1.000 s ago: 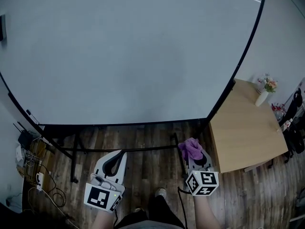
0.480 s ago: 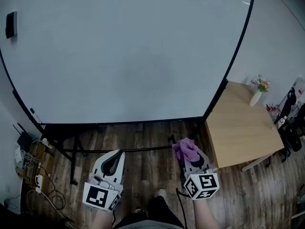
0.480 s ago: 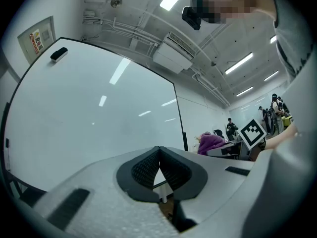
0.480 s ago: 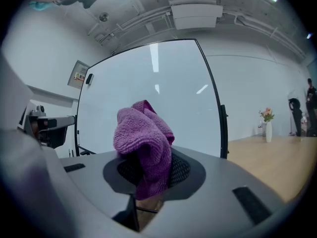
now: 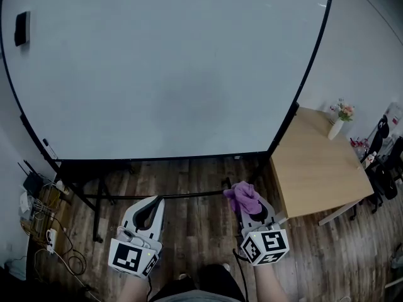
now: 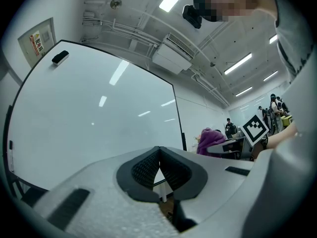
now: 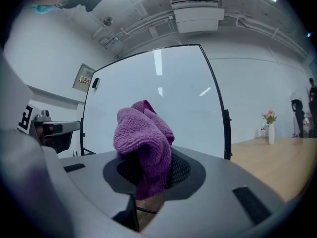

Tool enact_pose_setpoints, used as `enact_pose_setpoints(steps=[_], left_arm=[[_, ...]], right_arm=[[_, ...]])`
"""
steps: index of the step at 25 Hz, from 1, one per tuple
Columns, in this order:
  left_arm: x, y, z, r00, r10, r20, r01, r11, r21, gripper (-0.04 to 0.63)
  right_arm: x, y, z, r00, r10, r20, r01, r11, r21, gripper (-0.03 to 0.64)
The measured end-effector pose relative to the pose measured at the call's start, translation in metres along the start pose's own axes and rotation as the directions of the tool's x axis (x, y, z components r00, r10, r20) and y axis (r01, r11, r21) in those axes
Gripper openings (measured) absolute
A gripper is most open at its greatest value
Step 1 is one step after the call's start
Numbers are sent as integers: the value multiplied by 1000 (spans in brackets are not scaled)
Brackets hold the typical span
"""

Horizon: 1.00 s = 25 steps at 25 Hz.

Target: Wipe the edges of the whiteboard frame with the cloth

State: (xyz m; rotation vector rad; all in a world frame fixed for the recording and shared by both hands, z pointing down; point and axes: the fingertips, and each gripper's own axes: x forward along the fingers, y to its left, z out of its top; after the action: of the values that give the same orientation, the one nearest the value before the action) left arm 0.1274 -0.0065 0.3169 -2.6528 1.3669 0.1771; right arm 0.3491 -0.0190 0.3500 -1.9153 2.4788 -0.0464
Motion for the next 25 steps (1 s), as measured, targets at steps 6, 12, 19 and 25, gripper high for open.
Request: enact_pose_setpoints(steps=[6, 12, 19, 25], left_arm=[[-3, 0, 4, 999, 40, -4, -40, 999, 12, 15], [-5, -11, 9, 997, 81, -6, -81, 996, 30, 15], [-15, -33, 14, 990, 142, -11, -142, 989, 34, 15], [-30, -53, 23, 981, 192, -7, -191, 980, 53, 17]], right_arm=[[-1, 5, 5, 999, 41, 8, -41, 999, -18, 87], [-3, 4, 14, 995, 99, 16, -98, 995, -31, 87], [-21, 2, 23, 986, 164, 21, -164, 986, -33, 87], [-40, 1, 29, 977, 210, 34, -209, 977, -32, 87]])
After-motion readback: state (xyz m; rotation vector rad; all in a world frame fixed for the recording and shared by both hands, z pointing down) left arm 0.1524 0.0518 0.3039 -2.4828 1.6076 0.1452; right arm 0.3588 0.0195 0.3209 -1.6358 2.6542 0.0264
